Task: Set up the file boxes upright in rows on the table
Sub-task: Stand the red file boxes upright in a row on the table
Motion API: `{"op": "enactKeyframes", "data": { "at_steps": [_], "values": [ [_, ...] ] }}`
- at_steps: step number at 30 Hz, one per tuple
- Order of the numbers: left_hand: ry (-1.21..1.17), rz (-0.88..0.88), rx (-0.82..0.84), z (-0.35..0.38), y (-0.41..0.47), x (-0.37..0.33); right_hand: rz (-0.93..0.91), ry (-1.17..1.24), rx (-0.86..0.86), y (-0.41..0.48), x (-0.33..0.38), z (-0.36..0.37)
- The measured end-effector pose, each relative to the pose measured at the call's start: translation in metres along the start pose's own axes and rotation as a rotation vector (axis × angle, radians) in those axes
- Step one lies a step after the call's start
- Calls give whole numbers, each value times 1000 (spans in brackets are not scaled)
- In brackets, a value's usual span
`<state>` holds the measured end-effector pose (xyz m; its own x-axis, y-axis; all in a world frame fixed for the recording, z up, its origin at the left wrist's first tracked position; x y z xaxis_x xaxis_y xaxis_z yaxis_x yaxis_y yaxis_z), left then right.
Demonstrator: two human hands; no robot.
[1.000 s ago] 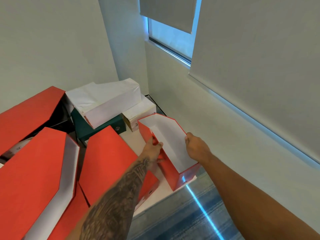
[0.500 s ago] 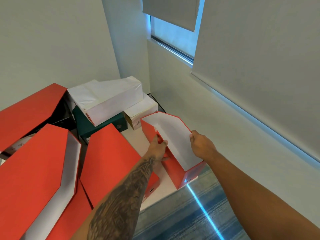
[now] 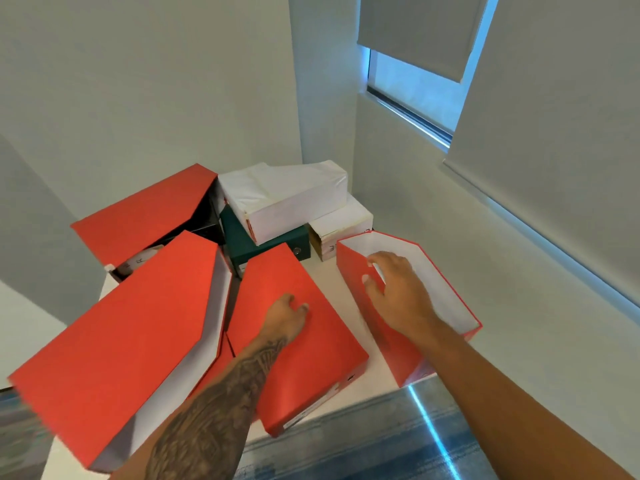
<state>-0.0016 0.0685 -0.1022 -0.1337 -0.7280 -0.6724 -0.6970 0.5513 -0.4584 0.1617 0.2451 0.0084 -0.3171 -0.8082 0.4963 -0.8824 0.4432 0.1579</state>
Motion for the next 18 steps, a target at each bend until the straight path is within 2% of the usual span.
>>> {"op": "enactKeyframes", "data": {
  "at_steps": [4, 7, 9, 12, 15, 18],
  "values": [
    [118, -77, 12, -12, 0, 50, 116, 150, 301, -6, 36, 66],
    [327, -81, 75, 0, -8, 72, 413, 314, 450, -26, 3, 133],
    [424, -52, 150, 13, -19, 79, 695, 381, 452, -50, -39, 168],
    [483, -34, 249, 23, -26, 88, 944, 740, 404, -83, -56, 192],
    [500, 8, 296, 22, -27, 87, 1002, 1048, 303, -92, -51, 194],
    [477, 65, 318, 20, -28, 85, 1036, 1191, 206, -99, -43, 185]
  ]
}}
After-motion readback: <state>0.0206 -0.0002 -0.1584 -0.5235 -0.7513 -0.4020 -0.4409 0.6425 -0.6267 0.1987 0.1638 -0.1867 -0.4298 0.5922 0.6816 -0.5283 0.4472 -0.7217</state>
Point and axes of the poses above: each hand's wrist, its own y-axis towards the middle knuckle, its own z-axis out of the palm, x = y × z, the point moved 6 cm from there along y, towards the middle knuckle, and after that the axes turned 12 degrees about x, right-handed, at the moved point
